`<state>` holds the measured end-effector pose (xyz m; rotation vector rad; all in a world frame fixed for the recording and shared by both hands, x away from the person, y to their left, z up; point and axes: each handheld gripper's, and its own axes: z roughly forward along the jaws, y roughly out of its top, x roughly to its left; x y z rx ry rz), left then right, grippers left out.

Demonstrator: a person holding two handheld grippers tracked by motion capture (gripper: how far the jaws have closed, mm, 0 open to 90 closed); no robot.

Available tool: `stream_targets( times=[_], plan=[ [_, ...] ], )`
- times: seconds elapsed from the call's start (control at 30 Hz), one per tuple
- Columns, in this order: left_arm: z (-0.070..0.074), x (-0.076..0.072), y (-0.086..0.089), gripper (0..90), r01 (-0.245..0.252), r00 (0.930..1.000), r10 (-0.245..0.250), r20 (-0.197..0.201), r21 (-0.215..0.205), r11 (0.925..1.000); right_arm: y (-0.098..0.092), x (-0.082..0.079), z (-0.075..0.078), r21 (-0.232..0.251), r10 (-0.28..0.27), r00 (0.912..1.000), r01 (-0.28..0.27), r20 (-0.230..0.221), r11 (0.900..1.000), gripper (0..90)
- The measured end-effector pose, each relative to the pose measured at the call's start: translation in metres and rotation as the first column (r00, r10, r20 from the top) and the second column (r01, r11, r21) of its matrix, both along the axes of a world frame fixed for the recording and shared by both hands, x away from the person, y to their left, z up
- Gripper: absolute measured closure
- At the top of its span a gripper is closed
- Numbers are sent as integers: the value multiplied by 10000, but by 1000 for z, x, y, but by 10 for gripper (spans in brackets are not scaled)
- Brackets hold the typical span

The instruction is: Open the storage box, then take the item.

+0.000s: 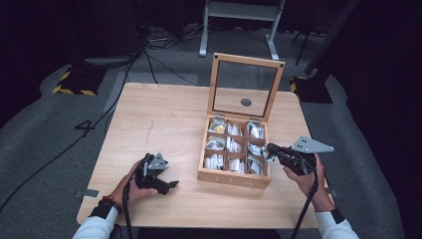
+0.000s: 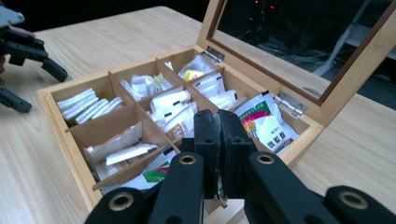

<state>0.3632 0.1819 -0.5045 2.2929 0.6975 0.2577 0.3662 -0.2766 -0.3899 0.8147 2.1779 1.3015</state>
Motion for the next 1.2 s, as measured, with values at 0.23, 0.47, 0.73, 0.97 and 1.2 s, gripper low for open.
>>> stream_targets(
  times=[0.23,0.47,0.73,0.97,1.2],
  plan=[
    [0,0,1,147,32,10000,-32,-8,-5,10000,-3,0,6,288,143,9996,-149,224,9995,872],
    [0,0,2,149,23,10000,-23,-18,-12,10000,-1,3,10,401,302,9989,-317,361,9987,871],
    [0,0,4,148,60,10000,-60,-10,-4,10000,4,4,11,492,449,9983,-466,362,9977,871],
    [0,0,4,148,33,10000,-33,-16,13,10000,9,-1,15,557,728,9961,-755,501,9956,871],
    [0,0,4,148,48,10000,-48,-27,8,10000,13,-5,18,628,972,9936,-1008,580,9929,871]
  ],
)
